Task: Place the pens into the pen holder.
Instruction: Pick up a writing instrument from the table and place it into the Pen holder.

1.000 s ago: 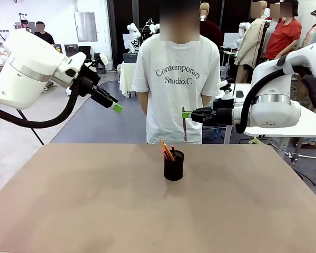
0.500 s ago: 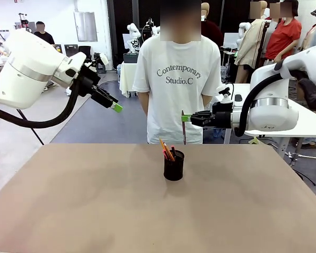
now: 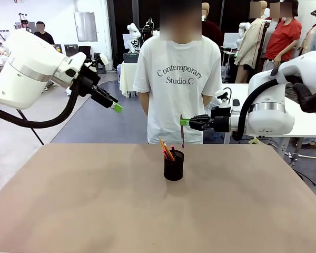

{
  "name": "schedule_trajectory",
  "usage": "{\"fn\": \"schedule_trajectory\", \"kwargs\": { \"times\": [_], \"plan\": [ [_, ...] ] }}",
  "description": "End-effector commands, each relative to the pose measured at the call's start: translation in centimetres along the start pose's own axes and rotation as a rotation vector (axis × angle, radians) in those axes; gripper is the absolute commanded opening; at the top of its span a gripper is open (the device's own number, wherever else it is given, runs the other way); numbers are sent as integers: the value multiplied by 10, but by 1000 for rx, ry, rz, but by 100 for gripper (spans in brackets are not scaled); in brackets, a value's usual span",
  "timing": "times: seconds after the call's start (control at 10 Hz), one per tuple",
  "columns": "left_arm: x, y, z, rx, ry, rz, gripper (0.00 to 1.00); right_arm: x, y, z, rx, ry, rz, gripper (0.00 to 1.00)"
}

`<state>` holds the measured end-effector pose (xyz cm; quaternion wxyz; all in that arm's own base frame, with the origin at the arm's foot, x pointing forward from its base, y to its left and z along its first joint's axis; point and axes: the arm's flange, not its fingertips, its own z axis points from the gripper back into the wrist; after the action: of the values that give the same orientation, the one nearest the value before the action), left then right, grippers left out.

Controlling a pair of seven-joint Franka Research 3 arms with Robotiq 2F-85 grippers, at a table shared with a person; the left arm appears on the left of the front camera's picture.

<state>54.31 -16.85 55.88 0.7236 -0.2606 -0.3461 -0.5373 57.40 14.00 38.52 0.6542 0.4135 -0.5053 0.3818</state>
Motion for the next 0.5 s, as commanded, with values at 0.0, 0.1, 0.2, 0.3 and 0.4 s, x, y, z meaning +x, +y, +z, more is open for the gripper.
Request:
{"fn": "schedule_trajectory", "kwargs": {
  "times": [0.0,0.1,0.2,0.3,0.4],
  "plan": [
    [0,0,3,0,-1,4,100,0,-8,-8,23,-10,37,0],
    [0,0,3,0,-1,4,100,-4,-8,-13,29,-8,35,0],
    [0,0,3,0,-1,4,100,-7,-8,-16,40,-8,34,0],
    [0,0,3,0,-1,4,100,-9,-9,-19,49,-8,38,0],
    [0,0,3,0,-1,4,100,-11,-10,-22,57,0,32,0]
  ]
}}
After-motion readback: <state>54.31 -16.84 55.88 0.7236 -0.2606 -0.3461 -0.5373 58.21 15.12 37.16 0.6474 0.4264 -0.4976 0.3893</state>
